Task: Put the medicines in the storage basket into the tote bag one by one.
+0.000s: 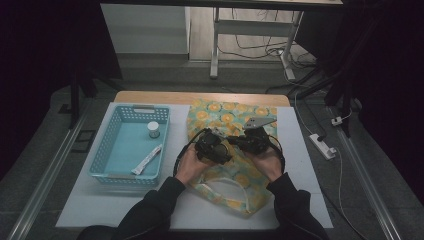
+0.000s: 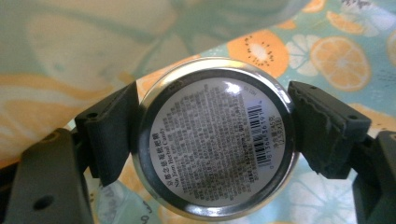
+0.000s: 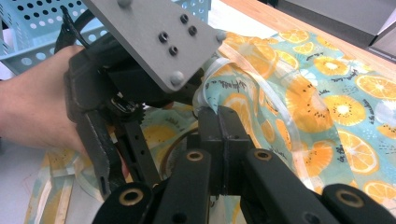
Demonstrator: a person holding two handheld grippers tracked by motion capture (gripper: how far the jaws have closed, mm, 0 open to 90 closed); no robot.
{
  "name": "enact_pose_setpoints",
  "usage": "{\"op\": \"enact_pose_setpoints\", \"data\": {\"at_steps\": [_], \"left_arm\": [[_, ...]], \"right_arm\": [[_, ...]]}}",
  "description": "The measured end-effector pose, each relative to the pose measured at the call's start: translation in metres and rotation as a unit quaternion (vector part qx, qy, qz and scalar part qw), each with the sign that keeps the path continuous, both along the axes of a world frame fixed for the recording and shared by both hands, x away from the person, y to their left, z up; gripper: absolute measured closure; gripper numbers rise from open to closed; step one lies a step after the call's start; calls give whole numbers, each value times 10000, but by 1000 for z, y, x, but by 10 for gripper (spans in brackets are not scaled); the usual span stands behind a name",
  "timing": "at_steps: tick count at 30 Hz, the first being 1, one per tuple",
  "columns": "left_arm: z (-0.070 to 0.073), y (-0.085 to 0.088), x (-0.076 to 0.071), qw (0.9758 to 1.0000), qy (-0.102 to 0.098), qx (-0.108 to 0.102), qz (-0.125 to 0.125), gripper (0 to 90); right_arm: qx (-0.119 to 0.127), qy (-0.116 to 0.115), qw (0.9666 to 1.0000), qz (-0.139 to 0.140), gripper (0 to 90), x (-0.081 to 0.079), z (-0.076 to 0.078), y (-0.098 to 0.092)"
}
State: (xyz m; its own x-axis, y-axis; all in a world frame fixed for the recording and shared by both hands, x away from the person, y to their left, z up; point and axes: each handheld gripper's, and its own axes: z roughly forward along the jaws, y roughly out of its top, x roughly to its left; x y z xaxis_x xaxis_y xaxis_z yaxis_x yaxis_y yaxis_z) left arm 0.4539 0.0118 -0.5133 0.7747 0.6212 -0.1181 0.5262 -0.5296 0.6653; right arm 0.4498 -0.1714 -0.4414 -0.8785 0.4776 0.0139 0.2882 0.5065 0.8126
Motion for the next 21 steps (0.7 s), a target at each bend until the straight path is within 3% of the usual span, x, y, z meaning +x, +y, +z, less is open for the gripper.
{"op": "enact_pose_setpoints", "data": {"at_steps": [6, 14, 21], "left_arm": [[-6, -2, 1, 10000, -60, 9, 18, 204], [-8, -2, 1, 9996, -179, 230, -44, 190], [0, -1, -4, 9998, -152, 108, -91, 129]], "right_arm": [[-28, 10, 10000, -16, 900, 1, -2, -1], [-37, 24, 10000, -17, 900, 1, -2, -1], [-13, 10, 10000, -24, 900, 2, -1, -3]]}}
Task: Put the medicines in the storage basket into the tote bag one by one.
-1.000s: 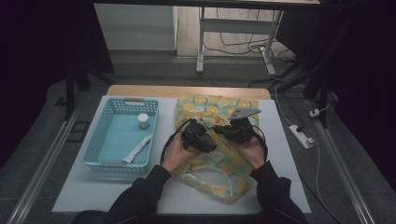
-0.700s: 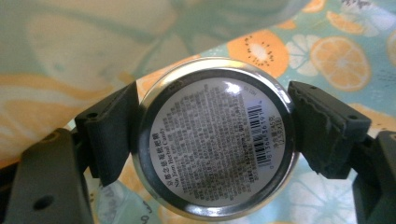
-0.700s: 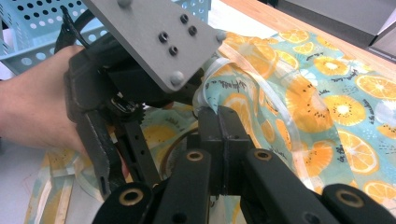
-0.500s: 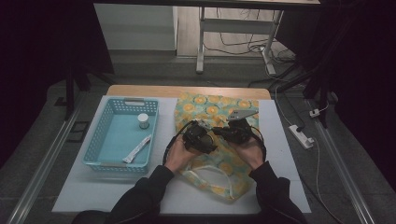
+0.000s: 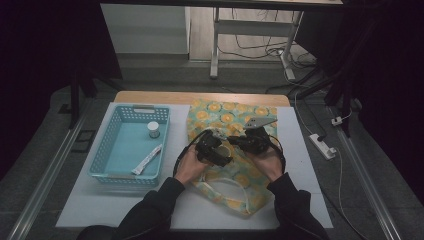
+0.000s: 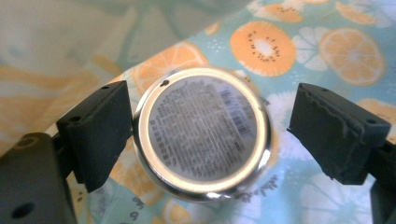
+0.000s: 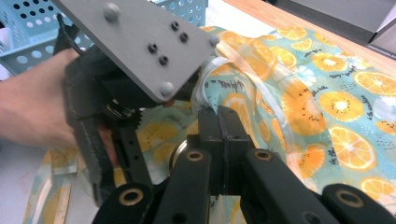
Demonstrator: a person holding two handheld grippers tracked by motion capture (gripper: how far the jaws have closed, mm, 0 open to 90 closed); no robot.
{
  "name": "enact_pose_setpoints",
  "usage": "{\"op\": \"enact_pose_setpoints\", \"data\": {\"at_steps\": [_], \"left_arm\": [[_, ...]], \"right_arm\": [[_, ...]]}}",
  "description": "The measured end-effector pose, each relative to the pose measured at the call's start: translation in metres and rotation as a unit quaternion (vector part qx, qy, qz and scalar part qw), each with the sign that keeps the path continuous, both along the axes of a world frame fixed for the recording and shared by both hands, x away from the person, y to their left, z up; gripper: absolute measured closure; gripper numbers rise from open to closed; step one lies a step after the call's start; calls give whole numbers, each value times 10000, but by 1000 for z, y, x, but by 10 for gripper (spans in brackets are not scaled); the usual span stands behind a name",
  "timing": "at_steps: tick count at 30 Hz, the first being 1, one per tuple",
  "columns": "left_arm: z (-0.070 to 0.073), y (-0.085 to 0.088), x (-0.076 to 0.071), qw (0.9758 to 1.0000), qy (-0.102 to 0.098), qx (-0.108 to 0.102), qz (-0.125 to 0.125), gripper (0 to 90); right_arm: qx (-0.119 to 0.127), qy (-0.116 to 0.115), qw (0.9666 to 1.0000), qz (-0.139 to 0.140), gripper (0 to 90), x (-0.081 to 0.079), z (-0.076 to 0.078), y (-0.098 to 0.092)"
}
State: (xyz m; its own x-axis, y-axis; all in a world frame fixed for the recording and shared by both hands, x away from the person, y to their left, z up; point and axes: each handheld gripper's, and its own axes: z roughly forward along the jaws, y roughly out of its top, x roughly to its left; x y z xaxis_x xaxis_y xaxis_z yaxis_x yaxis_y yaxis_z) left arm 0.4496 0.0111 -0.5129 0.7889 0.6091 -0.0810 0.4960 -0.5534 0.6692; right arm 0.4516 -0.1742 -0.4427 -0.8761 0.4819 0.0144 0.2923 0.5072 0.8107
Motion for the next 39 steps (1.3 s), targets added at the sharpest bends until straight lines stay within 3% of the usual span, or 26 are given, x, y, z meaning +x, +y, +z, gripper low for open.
{"op": "enact_pose_setpoints", "data": {"at_steps": [12, 20, 28, 39], "left_arm": [[18, 9, -15, 9999, 80, -68, -67, 82], [28, 20, -27, 9994, 153, -268, -133, 47], [35, 33, -40, 9975, 255, -628, -190, 12], [43, 52, -53, 9963, 226, -793, -234, 0]], "right_arm": [[37, 27, 10000, -7, 900, 0, 1, 0], [63, 16, 10000, 11, 900, -1, 1, 0], [61, 27, 10000, 41, 900, -1, 2, 0], [53, 44, 10000, 33, 900, -2, 2, 1]]}}
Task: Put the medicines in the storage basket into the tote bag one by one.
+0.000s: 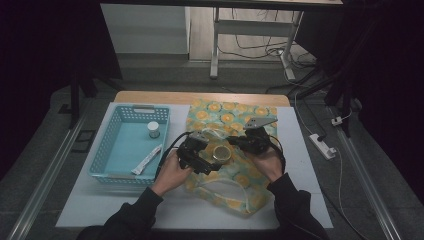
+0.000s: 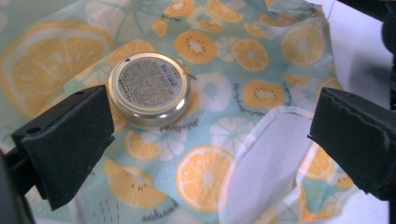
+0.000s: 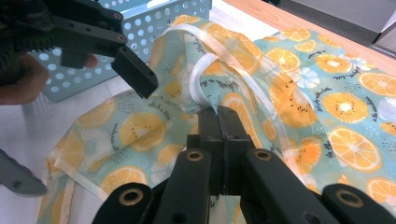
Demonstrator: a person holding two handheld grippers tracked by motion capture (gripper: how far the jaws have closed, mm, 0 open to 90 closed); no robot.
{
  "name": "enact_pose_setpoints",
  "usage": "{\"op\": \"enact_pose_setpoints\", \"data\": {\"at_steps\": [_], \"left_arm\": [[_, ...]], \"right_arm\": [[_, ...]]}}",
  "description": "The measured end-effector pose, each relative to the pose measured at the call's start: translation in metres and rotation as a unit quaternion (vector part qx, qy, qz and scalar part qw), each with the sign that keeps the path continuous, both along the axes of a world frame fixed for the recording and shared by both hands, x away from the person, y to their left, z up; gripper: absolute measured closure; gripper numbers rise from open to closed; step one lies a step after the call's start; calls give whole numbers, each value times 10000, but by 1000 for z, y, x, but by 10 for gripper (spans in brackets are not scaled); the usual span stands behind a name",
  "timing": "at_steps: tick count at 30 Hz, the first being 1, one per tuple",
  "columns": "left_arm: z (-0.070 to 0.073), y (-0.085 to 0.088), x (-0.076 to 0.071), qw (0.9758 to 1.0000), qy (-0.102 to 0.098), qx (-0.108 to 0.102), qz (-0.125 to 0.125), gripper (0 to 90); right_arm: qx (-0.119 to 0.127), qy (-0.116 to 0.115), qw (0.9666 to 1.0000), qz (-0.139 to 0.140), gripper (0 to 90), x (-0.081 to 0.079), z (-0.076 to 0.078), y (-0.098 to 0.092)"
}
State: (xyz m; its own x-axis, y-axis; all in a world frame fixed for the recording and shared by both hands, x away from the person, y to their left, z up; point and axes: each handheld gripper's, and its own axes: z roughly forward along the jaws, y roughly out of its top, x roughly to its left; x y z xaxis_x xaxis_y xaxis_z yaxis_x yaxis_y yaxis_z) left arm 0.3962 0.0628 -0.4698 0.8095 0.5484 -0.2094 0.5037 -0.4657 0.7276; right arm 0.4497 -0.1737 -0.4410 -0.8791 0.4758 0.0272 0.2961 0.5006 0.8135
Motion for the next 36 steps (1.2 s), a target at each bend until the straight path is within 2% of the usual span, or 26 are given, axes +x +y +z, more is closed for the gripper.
{"op": "enact_pose_setpoints", "data": {"at_steps": [7, 18, 23, 29, 36], "left_arm": [[3, 15, -8, 10000, 15, -81, 13, 0], [10, 39, -17, 9997, -3, -188, 163, 0], [13, 48, -19, 9997, 1, -151, 186, 0], [16, 63, -18, 9994, 11, -246, 224, 0], [18, 81, -17, 9987, -22, -169, 481, 0]], "right_arm": [[-5, -31, 10000, 1, 900, -1, 1, 0], [10, -39, 10000, -11, 900, -2, 2, -2], [4, -47, 10000, 8, 900, -2, 2, -2], [-1, -37, 10000, -19, 900, -1, 1, -4], [0, -35, 10000, -23, 900, -1, 2, -4]]}}
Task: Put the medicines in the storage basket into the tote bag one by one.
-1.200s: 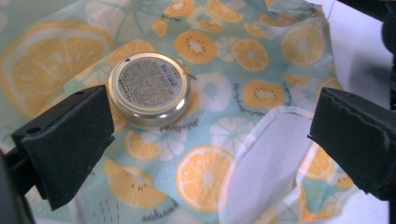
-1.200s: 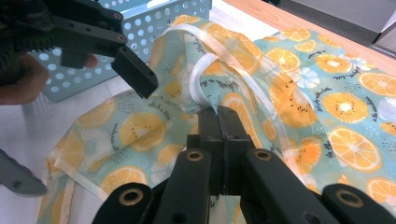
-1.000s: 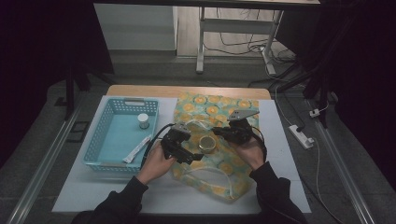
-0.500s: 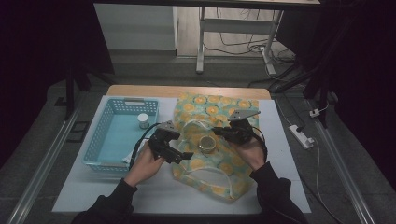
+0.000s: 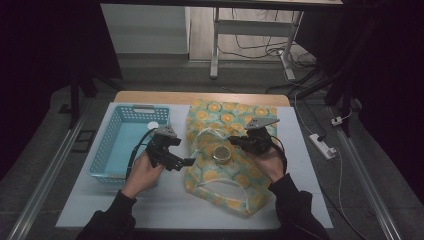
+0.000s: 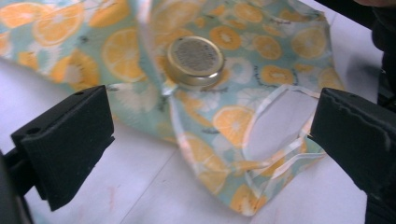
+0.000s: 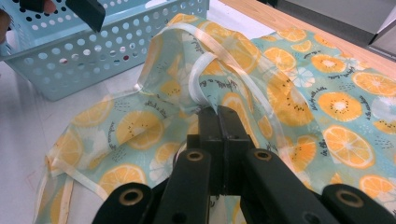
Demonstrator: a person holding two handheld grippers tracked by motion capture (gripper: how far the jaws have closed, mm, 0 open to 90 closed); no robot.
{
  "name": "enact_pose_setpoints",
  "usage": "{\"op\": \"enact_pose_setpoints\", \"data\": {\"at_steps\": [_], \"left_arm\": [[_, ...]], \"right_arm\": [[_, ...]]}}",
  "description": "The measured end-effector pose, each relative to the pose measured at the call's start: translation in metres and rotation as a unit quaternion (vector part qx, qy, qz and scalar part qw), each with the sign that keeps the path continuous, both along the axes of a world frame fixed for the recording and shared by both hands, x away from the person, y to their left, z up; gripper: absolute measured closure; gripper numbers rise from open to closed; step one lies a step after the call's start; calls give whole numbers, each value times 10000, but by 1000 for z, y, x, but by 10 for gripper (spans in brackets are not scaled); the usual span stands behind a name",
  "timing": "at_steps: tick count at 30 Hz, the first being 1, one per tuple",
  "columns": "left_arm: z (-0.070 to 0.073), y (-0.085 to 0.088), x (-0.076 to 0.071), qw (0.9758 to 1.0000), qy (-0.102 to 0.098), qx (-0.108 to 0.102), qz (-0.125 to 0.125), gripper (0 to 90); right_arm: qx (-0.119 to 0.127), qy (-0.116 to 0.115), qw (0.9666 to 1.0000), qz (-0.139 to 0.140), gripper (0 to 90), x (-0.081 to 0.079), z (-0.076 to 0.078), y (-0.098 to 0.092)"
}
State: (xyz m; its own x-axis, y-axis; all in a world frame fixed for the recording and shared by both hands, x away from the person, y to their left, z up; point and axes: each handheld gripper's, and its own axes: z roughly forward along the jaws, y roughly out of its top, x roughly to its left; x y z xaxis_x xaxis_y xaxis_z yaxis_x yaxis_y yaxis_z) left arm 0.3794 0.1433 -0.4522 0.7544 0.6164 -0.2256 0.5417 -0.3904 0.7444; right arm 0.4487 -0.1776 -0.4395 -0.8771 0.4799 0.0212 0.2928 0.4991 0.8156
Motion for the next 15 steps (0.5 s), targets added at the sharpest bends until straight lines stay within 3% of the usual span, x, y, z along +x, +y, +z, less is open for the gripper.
{"op": "enact_pose_setpoints", "data": {"at_steps": [3, 9, 15], "left_arm": [[1, 8, 0, 9998, -48, 133, 156, 0], [2, 29, 1, 9985, -33, 199, 514, 0], [0, 52, 2, 9953, -26, 310, 912, 0]], "right_arm": [[4, -8, 10000, 2, 900, 0, 1, 0], [7, -10, 10000, 0, 900, 0, 1, 0], [9, -2, 10000, -12, 900, 0, 0, -1]]}}
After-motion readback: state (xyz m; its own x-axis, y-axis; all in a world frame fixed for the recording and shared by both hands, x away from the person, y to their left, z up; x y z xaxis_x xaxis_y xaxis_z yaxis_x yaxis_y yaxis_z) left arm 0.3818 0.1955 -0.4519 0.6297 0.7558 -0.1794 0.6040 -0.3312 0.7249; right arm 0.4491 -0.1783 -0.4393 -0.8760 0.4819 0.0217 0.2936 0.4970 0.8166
